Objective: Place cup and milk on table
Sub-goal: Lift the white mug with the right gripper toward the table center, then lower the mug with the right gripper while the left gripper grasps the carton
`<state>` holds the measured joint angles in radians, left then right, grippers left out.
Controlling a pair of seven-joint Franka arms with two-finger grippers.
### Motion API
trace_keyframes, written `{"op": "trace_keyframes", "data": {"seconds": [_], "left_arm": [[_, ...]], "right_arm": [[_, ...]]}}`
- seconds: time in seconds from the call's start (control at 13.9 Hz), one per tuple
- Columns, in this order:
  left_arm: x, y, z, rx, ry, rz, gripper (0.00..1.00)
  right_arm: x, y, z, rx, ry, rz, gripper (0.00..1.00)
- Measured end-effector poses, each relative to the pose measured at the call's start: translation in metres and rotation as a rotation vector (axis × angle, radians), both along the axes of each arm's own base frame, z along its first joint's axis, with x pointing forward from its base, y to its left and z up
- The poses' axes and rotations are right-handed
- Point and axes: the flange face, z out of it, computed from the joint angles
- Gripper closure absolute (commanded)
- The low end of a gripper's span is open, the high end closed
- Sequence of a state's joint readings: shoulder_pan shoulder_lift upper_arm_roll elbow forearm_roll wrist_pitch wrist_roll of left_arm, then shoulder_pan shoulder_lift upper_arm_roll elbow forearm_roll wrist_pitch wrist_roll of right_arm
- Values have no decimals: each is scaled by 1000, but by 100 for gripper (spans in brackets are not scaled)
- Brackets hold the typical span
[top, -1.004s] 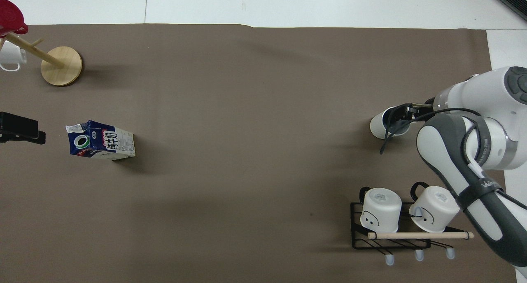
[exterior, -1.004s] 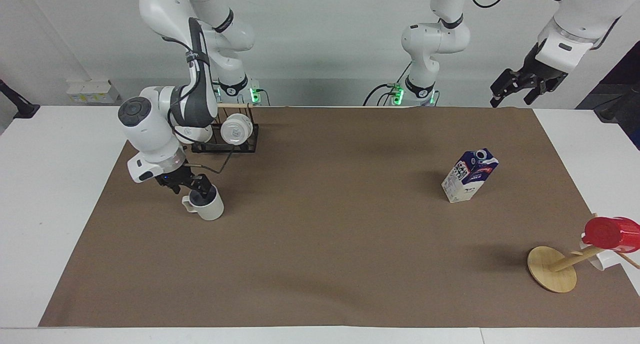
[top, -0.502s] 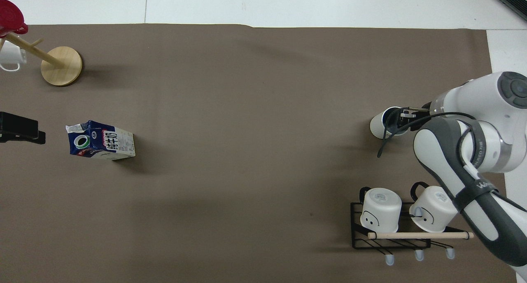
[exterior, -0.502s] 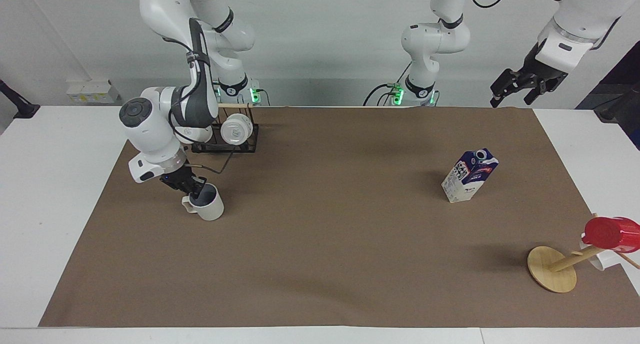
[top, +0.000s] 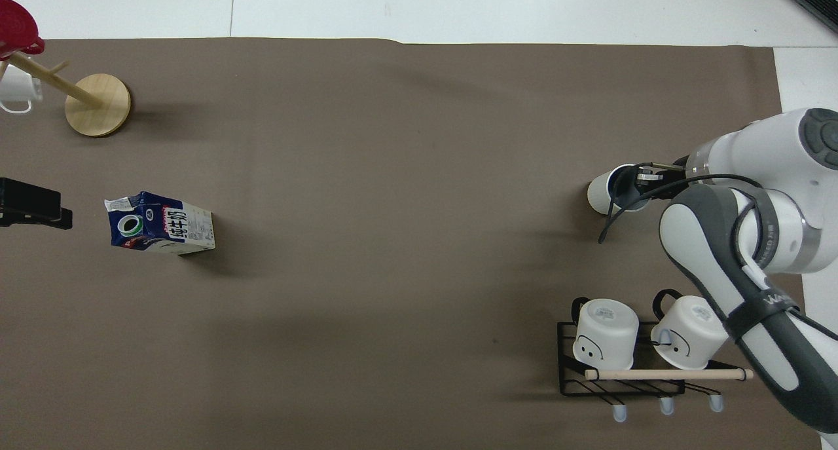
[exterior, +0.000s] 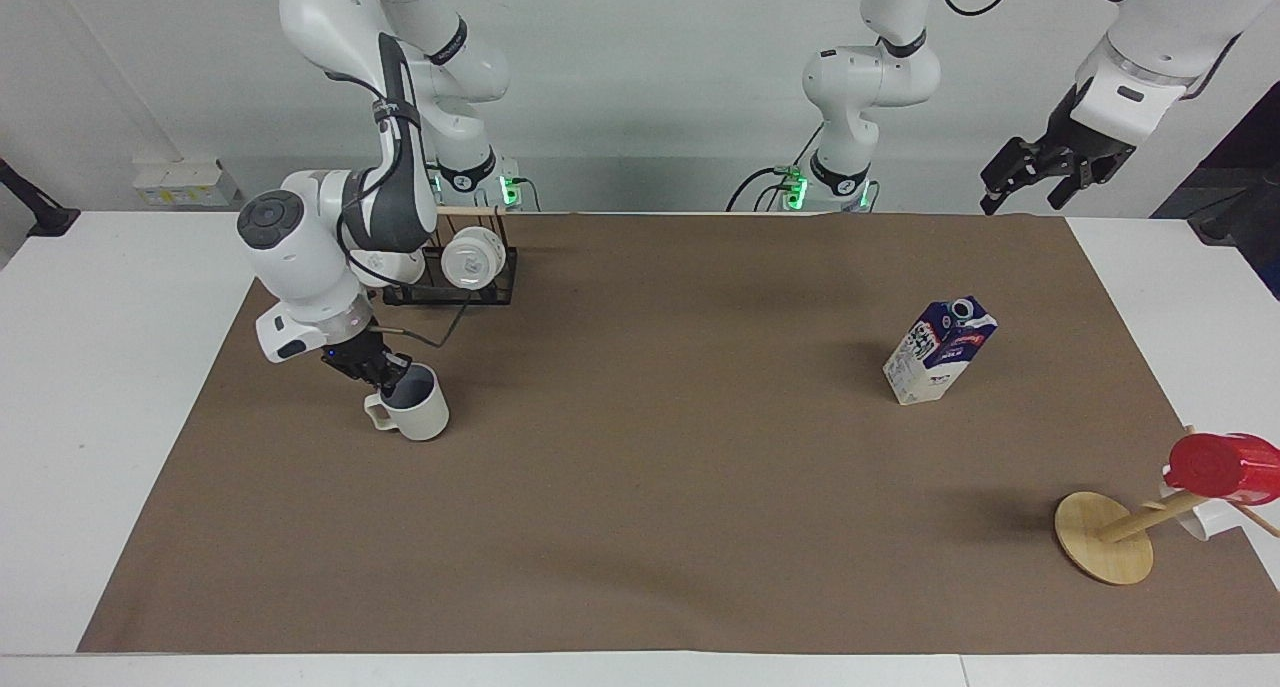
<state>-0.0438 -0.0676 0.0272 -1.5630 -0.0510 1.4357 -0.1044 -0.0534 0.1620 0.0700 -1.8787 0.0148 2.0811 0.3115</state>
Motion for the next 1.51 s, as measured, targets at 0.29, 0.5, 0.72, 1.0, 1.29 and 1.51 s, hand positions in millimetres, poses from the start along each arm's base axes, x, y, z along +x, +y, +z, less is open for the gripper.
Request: {"op": "trace_keyframes", "data": {"seconds": [0.29, 0.5, 0.72, 1.0, 1.29, 1.51], "left_arm": [[0, 0, 0, 0, 1, 0, 0], [-1, 1, -1, 0, 7, 3, 0], [-1, 1, -1, 0, 7, 1, 0], [-1, -4, -1, 1, 7, -7, 0], [-1, 0, -1, 0, 7, -1, 0], [-1, -1, -1, 0, 7, -3, 0]], "right_arm": [[4, 25, 30, 2, -10, -11, 100], [6, 54, 37, 7, -23, -30, 100], [8, 113, 35, 14, -25, -42, 100], [10, 203, 19, 26, -15, -39, 100], [6, 248, -3, 23, 6, -43, 100], [1, 274, -15, 34, -4, -84, 100]]}}
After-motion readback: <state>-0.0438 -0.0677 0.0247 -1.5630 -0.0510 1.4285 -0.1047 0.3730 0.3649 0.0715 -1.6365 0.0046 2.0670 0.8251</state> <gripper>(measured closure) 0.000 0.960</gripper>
